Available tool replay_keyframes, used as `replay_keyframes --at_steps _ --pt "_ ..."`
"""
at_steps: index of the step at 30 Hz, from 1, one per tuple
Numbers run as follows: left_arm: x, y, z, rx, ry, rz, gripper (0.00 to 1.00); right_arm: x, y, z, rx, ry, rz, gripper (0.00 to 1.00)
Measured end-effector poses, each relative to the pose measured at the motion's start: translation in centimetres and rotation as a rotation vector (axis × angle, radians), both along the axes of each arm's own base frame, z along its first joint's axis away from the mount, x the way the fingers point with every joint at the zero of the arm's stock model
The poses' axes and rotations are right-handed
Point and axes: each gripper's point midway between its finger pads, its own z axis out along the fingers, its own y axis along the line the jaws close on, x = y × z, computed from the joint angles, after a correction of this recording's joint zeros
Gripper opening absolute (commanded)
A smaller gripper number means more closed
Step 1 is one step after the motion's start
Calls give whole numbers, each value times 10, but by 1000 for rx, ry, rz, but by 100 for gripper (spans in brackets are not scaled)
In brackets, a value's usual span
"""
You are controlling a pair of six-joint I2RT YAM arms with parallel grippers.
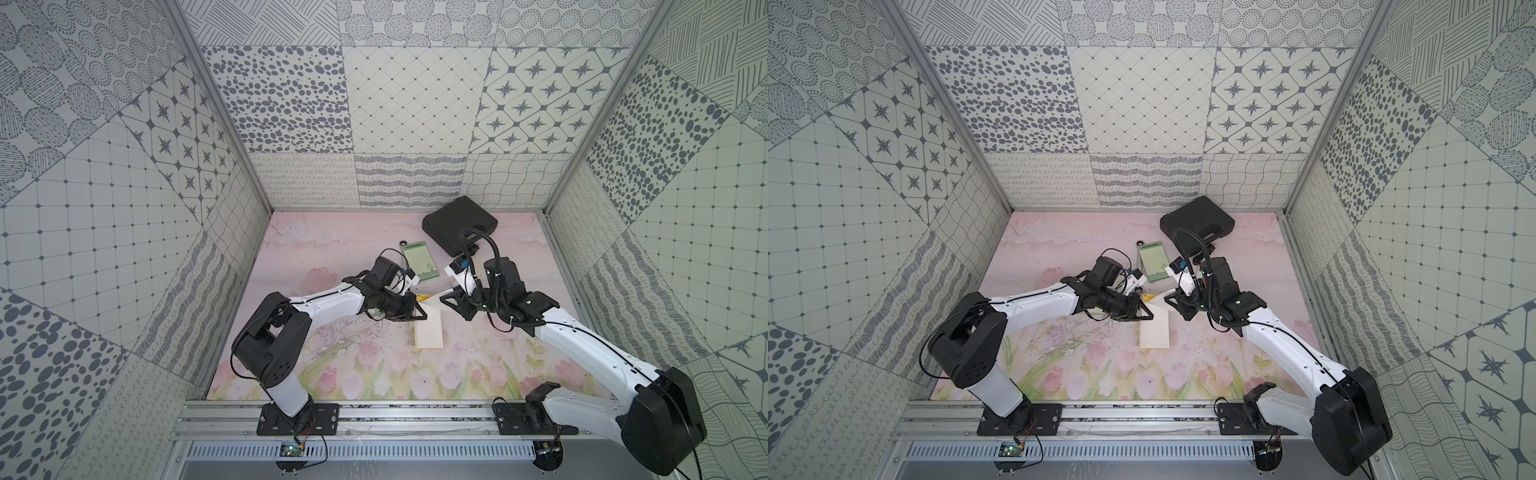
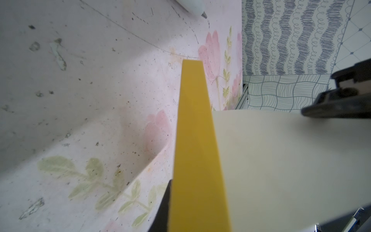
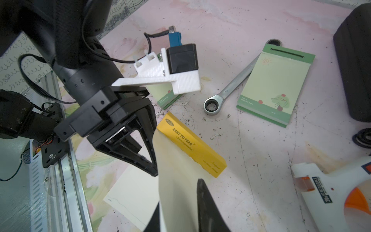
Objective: Tear off pages from different memo pads
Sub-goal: Tear off the paper from the memo pad.
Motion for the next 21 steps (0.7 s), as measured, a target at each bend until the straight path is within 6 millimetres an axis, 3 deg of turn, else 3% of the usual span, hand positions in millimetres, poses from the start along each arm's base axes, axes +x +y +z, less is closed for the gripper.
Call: replay_keyframes --at_steps 4,12,21 --pt "1 -1 3 -5 -1 -3 0 -3 3 2 15 -2 26 0" --pt "-5 0 1 -9 21 -14 0 -4 3 1 20 7 29 0" --pt "-9 2 5 -31 7 -21 0 3 -10 -8 61 53 -32 0"
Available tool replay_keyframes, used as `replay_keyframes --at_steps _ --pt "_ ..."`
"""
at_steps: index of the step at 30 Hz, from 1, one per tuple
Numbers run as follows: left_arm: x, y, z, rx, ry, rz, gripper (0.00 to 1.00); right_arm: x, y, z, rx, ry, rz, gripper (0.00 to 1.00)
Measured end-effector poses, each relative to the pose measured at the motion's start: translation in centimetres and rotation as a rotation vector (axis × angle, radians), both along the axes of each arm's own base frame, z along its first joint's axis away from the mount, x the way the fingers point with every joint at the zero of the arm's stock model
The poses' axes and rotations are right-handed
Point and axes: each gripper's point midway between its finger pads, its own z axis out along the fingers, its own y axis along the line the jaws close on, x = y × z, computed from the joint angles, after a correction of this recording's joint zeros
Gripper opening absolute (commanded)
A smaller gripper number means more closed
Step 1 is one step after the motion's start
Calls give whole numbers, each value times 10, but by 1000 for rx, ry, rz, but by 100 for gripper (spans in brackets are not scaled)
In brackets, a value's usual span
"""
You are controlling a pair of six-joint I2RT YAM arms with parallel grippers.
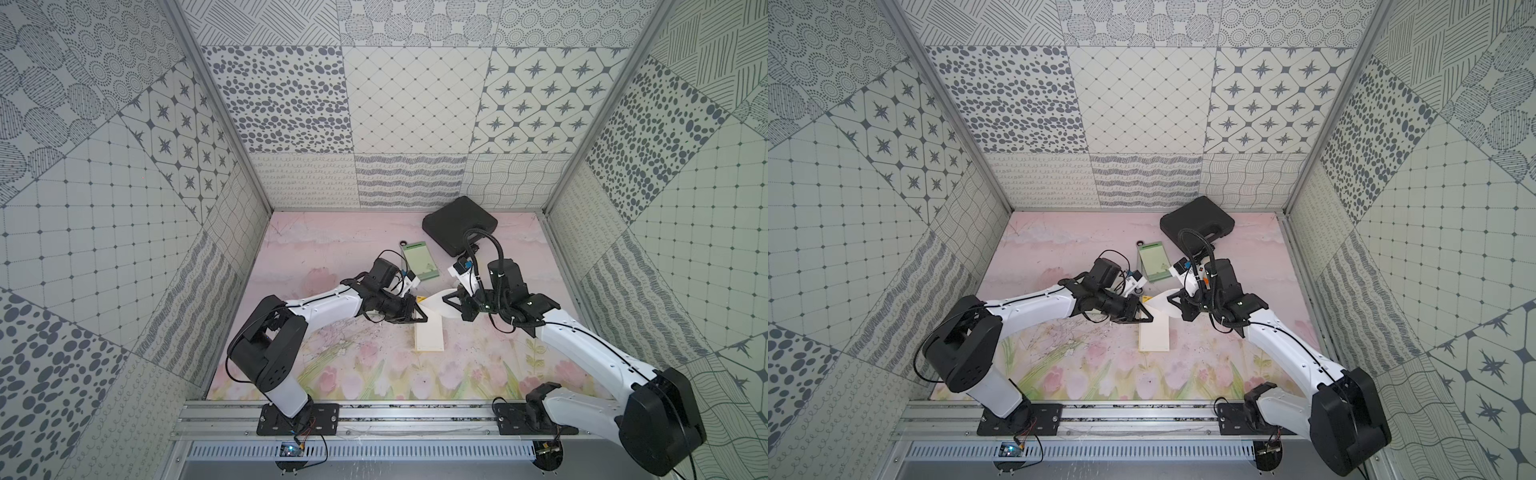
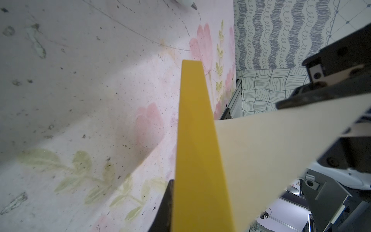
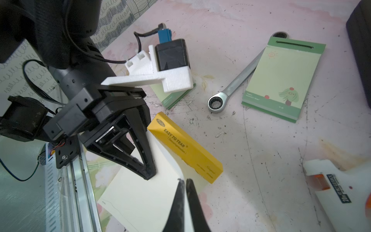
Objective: Tear off pages from different memo pads
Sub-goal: Tear off the paper from the memo pad.
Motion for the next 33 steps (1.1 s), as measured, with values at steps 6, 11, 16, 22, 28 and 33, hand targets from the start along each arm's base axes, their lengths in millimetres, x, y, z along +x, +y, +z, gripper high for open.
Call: replay_keyframes --at_steps 6,11,16,22,28,33 --pt "2 -3 2 -29 -22 -3 0 1 -5 2 53 21 -25 0" --pt "4 -5 4 -52 -32 -3 0 3 -7 4 78 27 -37 0" --pt "6 -6 4 -66 -40 3 0 4 -8 5 96 38 -46 0" --pt "8 -6 5 -84 -46 6 0 7 -14 4 105 48 -71 0" --pt "8 -8 8 -100 -52 5 0 8 -15 6 115 50 -79 0" --pt "8 -8 8 -105 -48 5 0 13 -22 3 116 53 -112 0"
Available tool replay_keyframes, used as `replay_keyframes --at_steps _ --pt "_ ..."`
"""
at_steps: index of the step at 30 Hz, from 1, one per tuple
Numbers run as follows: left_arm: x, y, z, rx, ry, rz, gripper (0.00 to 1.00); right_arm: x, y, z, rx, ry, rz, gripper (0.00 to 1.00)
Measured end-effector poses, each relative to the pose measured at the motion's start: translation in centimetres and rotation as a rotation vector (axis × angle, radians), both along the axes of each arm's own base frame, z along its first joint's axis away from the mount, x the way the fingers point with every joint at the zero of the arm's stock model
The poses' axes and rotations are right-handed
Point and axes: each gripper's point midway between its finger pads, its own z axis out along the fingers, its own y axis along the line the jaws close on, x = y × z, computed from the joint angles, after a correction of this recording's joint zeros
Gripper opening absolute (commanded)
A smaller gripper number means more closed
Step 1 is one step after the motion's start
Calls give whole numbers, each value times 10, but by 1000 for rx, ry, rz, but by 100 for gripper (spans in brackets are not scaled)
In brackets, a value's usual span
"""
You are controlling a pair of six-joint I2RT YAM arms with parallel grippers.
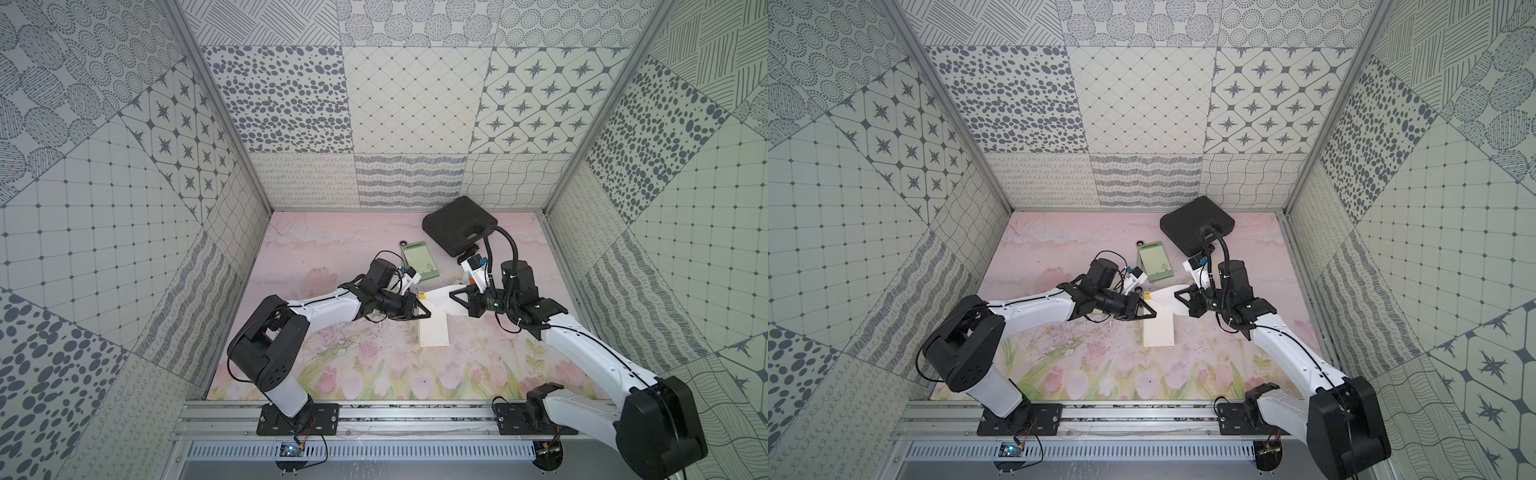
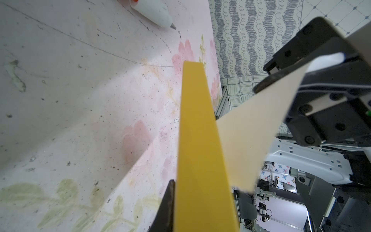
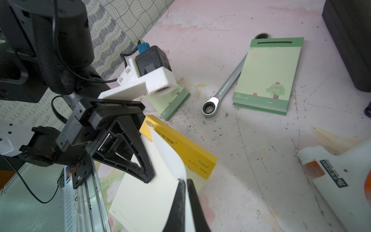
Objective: Tear off pages from different memo pads
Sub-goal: Tear off the paper from the memo pad.
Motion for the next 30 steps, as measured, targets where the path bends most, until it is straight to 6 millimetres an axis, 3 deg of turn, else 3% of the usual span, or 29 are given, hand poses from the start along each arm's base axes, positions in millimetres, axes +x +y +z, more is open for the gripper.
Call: replay_keyframes --at_steps 8,24,30 --pt "0 3 -2 10 15 9 0 18 -23 1 10 3 -108 0" --pt "-2 6 -3 21 31 11 0 34 -54 3 25 -12 -251 0" --pt "-7 11 -9 52 62 17 0 47 -76 17 14 -91 -352 0"
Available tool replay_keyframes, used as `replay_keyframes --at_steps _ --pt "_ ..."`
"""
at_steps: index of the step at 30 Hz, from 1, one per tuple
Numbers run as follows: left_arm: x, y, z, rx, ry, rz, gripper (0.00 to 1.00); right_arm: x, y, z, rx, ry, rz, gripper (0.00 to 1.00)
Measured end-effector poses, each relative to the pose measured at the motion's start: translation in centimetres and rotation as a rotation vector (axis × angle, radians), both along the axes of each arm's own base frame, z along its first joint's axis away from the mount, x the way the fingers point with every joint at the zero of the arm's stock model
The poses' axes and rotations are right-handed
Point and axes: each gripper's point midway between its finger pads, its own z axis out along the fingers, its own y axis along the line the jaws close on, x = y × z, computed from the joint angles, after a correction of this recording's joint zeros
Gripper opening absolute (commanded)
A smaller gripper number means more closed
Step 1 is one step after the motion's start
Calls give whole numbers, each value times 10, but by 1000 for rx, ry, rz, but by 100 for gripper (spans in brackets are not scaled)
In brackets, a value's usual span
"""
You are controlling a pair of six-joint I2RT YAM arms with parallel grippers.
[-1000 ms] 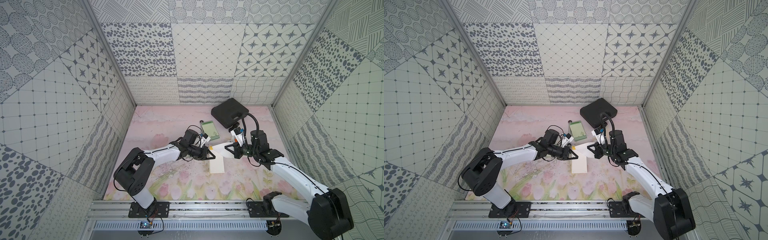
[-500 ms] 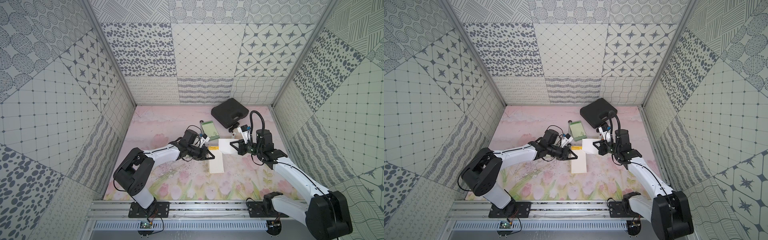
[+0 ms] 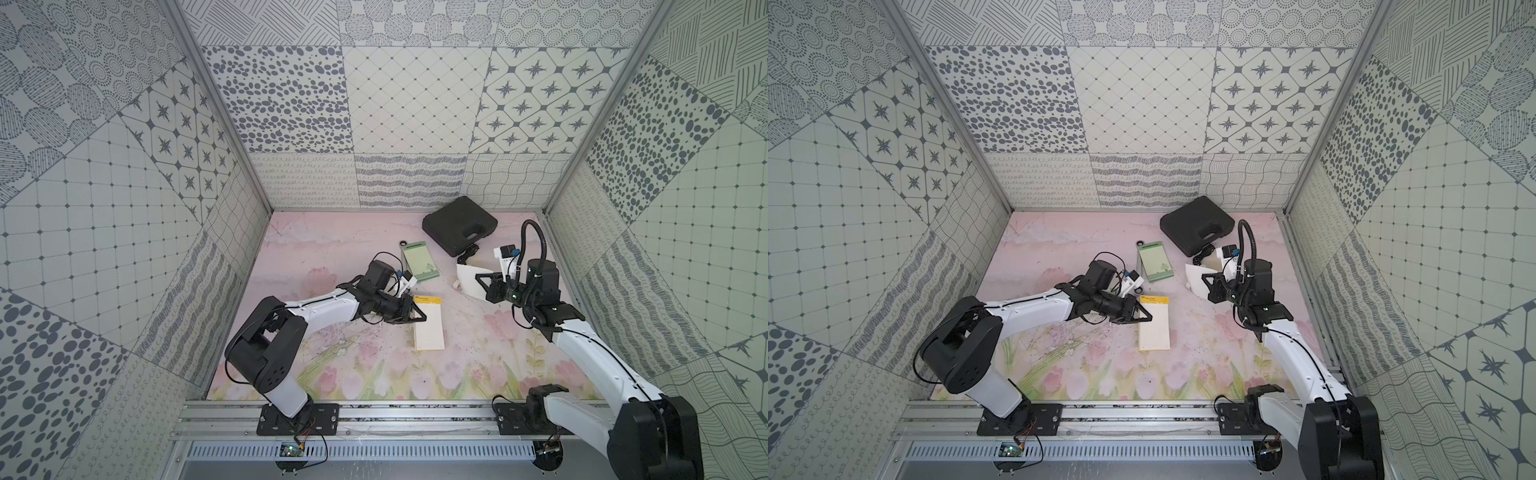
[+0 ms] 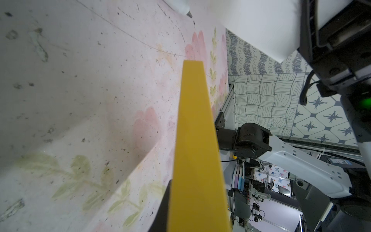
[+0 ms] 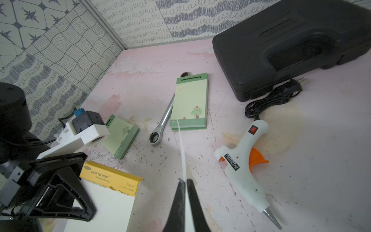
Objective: Tear off pages from different memo pads
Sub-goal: Tear off the paper from the memo pad, then place the paper at the center of the board.
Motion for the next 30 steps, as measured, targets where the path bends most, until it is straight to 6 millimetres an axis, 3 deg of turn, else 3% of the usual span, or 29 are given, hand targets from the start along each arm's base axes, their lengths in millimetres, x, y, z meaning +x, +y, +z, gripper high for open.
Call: replay_keyframes --at_steps 6,10,17,21,25,27,28,30 --pt "10 -1 3 37 -10 30 0 16 -36 2 -126 -59 -187 0" --pt "35 -15 17 56 -66 62 0 32 -69 -16 -297 -28 -328 0" --pt "78 -61 29 41 -118 83 0 63 -124 -44 -650 21 -458 0" --pt "89 -82 28 38 -124 82 0 88 -156 -62 -821 72 -480 0" --pt "89 -91 20 46 -104 79 0 112 -183 -86 -976 141 -472 0" --pt "87 -91 16 55 -90 83 0 120 -190 -99 -1021 172 -457 6" --pt "87 -91 15 59 -84 87 0 122 -192 -106 -1030 193 -447 14" --pt "85 -88 12 68 -80 93 0 122 -193 -114 -1016 228 -434 43"
